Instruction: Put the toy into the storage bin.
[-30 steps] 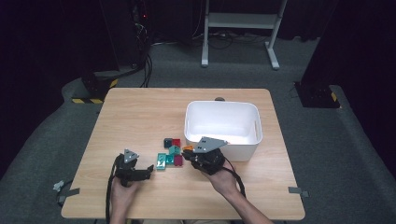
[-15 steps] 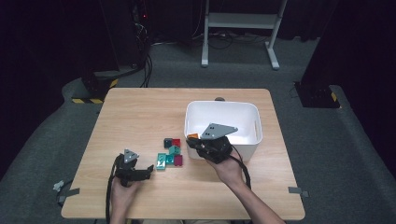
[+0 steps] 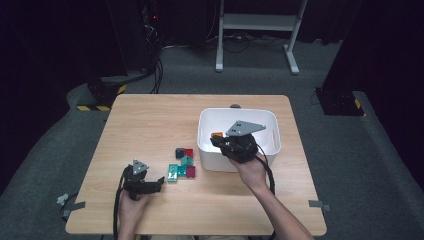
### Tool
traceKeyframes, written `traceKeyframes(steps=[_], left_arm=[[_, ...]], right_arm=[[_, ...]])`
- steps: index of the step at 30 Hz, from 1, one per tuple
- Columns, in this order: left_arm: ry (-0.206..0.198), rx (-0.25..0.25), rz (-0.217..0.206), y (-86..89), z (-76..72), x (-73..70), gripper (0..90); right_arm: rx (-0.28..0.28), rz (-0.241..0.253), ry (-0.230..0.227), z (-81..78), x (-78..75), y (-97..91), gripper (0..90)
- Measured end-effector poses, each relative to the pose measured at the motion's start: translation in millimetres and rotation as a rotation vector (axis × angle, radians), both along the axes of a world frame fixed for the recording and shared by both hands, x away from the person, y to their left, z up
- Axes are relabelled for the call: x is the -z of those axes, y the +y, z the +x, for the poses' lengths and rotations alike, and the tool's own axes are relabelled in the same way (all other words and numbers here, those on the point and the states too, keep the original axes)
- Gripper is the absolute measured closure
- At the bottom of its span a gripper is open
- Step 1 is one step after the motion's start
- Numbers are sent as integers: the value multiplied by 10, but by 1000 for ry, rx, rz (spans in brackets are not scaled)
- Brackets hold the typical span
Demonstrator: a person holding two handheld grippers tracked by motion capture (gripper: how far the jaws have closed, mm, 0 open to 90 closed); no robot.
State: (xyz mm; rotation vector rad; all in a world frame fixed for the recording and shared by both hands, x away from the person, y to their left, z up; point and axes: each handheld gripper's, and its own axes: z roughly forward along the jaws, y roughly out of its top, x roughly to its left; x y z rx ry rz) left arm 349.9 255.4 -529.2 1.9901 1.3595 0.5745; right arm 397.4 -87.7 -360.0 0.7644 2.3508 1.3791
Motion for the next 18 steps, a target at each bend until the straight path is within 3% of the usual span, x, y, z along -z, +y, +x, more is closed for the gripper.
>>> traceKeyframes(steps=[9, 18], left_arm=[[0, 0, 0, 0, -1, 0, 82], [0, -1, 0, 0, -1, 0, 82]], right_arm=[[59, 15, 29, 174, 48, -114, 834], [107, -15, 50, 299, 117, -180, 833]])
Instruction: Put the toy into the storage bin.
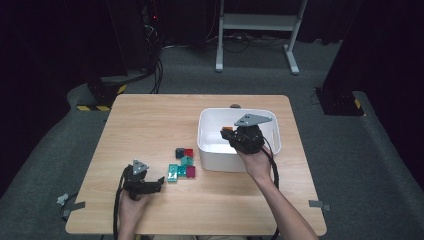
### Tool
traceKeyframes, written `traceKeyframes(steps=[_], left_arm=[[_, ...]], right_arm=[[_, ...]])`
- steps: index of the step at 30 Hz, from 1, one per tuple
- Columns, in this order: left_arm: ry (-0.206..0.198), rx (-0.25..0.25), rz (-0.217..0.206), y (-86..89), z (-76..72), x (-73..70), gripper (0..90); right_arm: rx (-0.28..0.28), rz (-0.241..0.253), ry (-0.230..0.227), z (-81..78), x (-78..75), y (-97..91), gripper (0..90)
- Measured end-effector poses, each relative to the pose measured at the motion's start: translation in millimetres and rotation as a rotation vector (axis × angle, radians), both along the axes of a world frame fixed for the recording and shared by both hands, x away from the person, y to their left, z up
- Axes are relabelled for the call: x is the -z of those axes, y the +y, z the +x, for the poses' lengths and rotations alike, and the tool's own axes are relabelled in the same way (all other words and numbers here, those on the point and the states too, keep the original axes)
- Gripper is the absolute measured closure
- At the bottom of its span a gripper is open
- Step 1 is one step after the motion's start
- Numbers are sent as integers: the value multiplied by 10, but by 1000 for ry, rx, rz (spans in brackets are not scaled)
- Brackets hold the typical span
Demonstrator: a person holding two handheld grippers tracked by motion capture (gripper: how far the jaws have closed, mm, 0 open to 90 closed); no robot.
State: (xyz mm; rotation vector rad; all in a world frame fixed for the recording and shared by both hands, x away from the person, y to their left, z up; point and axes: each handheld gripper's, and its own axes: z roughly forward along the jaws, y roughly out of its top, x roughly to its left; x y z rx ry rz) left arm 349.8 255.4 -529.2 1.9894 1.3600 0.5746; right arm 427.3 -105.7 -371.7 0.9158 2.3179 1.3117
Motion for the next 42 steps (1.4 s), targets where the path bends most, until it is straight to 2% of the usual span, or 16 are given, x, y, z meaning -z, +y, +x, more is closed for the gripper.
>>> traceKeyframes(steps=[7, 10, 19, 27, 42], left_arm=[[0, 0, 0, 0, 0, 0, 82], [0, 1, 1, 1, 0, 0, 82], [0, -1, 0, 0, -1, 0, 84], [0, 1, 1, 1, -1, 0, 83], [1, 1, 1, 1, -1, -2, 84]], right_arm=[[26, -8, 17, 76, 45, -39, 826], [54, -9, 14, 91, 63, -44, 734], [70, 20, 7, 63, 91, -100, 617], [71, 60, 5, -46, 76, -160, 548], [10, 83, -26, -360, 96, -208, 527]])
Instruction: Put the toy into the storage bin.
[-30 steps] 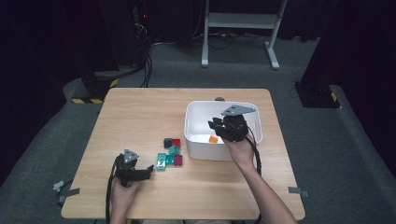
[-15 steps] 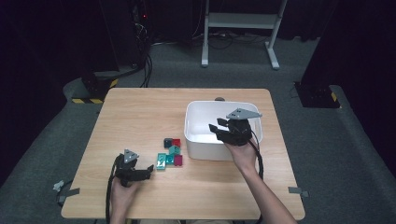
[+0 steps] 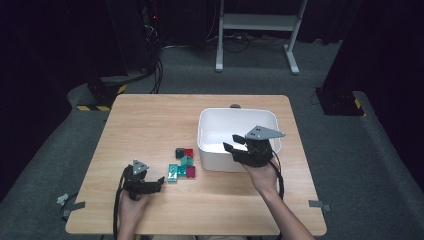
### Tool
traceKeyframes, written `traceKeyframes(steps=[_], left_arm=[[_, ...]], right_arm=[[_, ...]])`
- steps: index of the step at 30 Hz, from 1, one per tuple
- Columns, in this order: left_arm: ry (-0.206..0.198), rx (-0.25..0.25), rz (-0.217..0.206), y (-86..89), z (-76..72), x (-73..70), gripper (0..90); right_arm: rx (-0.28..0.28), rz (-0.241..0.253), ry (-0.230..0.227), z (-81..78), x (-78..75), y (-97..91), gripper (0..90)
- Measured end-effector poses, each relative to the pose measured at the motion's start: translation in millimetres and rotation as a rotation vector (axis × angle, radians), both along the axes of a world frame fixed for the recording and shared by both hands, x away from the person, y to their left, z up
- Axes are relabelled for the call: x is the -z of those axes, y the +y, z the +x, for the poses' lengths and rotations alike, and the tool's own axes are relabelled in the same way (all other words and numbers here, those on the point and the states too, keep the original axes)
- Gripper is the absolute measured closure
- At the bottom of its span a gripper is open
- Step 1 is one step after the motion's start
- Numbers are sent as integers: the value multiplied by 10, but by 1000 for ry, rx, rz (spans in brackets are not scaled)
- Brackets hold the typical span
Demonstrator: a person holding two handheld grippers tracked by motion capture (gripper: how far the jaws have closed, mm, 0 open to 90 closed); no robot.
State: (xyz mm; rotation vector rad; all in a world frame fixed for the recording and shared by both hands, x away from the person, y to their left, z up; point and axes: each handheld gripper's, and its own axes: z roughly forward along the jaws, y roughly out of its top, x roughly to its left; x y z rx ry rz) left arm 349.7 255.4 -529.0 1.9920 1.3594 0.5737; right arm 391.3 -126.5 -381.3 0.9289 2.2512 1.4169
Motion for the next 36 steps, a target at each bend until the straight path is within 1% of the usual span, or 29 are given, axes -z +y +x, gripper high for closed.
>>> traceKeyframes(steps=[5, 13, 17, 21, 26, 27, 28, 29, 32, 34, 36], left_arm=[[-2, 0, 2, -1, -4, -1, 88], [-2, 2, 0, -1, 2, 0, 87], [-4, -1, -1, 4, -1, -1, 92], [0, -7, 2, 24, 0, -19, 146], [16, -11, 3, 18, -5, -39, 157], [16, -11, 3, 18, -5, -39, 158], [22, -13, -12, 15, -17, -48, 162], [27, -12, -25, 11, -26, -54, 168], [18, -2, -34, -13, -72, -78, 168], [11, 3, -47, -28, -110, -97, 167], [8, 14, -83, -44, -145, -122, 168]], right_arm=[[-23, 7, -19, -135, 61, -6, 531], [-55, 22, 0, -312, 262, -34, 531], [-87, 12, 10, -404, 411, -22, 540], [-109, -14, 31, -492, 609, 1, 550], [-110, -35, 65, -522, 852, 8, 549], [-110, -35, 65, -522, 852, 8, 549], [-106, -45, 74, -520, 934, 5, 548], [-107, -54, 76, -516, 976, 7, 547], [-102, -98, 82, -496, 1108, 33, 542], [-96, -115, 97, -473, 1190, 49, 538], [-89, -125, 114, -442, 1263, 56, 535]])
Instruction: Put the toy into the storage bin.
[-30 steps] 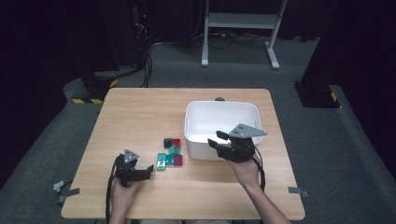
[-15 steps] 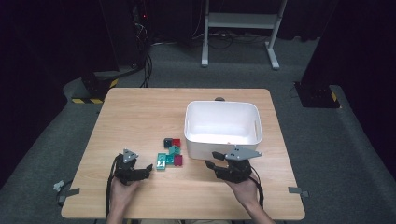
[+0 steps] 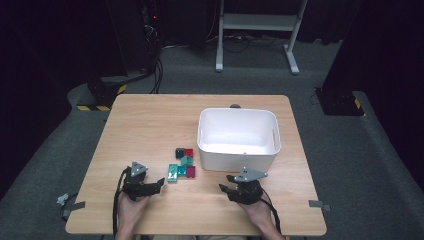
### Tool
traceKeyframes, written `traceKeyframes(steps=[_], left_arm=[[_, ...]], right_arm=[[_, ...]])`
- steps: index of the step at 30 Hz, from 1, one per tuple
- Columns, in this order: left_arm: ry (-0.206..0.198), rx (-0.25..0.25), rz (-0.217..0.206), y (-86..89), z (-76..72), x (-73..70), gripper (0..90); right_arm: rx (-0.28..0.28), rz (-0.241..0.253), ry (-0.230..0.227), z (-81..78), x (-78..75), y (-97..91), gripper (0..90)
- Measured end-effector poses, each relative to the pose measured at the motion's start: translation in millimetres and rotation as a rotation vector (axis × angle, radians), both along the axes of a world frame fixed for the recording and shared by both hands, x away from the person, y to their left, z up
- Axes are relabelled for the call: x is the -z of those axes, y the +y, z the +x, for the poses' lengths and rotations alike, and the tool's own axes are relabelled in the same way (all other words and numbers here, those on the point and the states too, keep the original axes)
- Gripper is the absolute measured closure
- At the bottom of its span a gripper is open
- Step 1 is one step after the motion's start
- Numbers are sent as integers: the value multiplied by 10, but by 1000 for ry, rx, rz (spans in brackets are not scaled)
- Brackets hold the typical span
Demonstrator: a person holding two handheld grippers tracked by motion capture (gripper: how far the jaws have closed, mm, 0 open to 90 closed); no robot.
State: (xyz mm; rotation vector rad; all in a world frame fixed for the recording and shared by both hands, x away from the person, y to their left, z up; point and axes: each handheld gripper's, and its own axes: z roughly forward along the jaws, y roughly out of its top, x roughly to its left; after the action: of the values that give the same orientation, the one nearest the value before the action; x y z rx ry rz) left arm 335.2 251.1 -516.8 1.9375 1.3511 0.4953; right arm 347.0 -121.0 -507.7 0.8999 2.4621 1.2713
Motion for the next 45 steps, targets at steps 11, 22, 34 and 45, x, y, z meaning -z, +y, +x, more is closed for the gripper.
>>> traceKeyframes(steps=[11, 22, 34, 45], left_arm=[[7, 43, -13, -247, -34, -82, 177], [-8, 26, 81, -543, 94, -51, 239], [13, 1, 140, -539, 137, 2, 402], [-1, 1, 116, -486, 158, 11, 550]], right_arm=[[18, -3, 50, 106, 151, -6, 514], [23, -35, 71, 118, 161, 18, 469], [18, -47, 76, 111, 162, 25, 461], [18, -52, 76, 116, 164, 29, 453]])
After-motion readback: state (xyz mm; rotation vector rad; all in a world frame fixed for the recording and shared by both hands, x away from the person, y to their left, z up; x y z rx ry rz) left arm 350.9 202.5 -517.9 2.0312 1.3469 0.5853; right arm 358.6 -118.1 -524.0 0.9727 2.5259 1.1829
